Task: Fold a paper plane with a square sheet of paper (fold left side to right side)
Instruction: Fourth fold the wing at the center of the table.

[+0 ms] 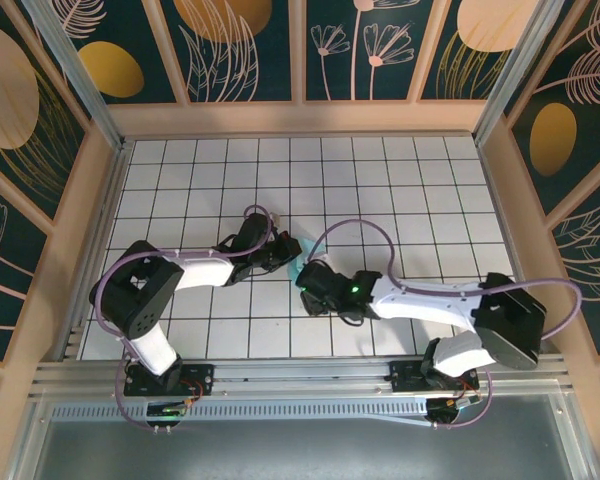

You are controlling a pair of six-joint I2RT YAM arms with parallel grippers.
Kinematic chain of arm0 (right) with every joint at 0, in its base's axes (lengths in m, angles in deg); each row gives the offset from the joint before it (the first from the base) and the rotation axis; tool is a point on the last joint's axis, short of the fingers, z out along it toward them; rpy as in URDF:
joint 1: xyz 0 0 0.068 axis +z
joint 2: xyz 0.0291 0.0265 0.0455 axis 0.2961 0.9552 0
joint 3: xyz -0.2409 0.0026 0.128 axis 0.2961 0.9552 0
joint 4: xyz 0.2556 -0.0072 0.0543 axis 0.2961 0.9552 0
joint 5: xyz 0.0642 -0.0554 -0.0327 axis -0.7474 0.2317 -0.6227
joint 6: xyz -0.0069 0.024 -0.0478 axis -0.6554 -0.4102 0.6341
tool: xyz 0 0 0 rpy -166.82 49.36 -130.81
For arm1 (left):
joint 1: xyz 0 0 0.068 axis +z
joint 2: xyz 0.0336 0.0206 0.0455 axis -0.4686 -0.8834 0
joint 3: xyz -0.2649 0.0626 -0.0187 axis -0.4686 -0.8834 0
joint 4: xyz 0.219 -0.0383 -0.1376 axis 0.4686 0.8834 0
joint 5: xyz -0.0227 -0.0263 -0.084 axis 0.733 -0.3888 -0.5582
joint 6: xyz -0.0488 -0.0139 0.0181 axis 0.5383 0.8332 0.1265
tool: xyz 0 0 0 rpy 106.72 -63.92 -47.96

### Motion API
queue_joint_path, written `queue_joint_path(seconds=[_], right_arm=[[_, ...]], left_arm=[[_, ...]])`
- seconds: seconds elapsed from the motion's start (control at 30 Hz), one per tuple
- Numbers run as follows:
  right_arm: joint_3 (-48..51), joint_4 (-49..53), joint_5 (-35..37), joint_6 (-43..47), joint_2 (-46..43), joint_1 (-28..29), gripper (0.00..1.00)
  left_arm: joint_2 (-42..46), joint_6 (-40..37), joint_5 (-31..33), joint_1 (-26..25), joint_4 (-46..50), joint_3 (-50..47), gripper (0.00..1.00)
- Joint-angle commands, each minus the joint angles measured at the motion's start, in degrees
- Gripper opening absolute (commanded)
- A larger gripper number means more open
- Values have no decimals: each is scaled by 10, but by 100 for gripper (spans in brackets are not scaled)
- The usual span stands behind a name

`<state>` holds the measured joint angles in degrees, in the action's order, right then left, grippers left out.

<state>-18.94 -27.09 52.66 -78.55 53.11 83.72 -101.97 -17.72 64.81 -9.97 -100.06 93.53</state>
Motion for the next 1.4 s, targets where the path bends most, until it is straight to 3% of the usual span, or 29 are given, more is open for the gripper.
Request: queue_joint_path(seconds=[0.0, 0.43, 1.37], right_arm=[[-35, 20, 74, -26, 35, 21, 53], [-70, 26, 136, -33, 131, 40, 48], [-57, 28, 151, -42, 166, 27, 17]], left_arm=[[15, 16, 6, -5, 0, -7, 0], [18, 23, 5, -4, 15, -2, 0], [28, 18, 16, -5, 25, -4, 0]])
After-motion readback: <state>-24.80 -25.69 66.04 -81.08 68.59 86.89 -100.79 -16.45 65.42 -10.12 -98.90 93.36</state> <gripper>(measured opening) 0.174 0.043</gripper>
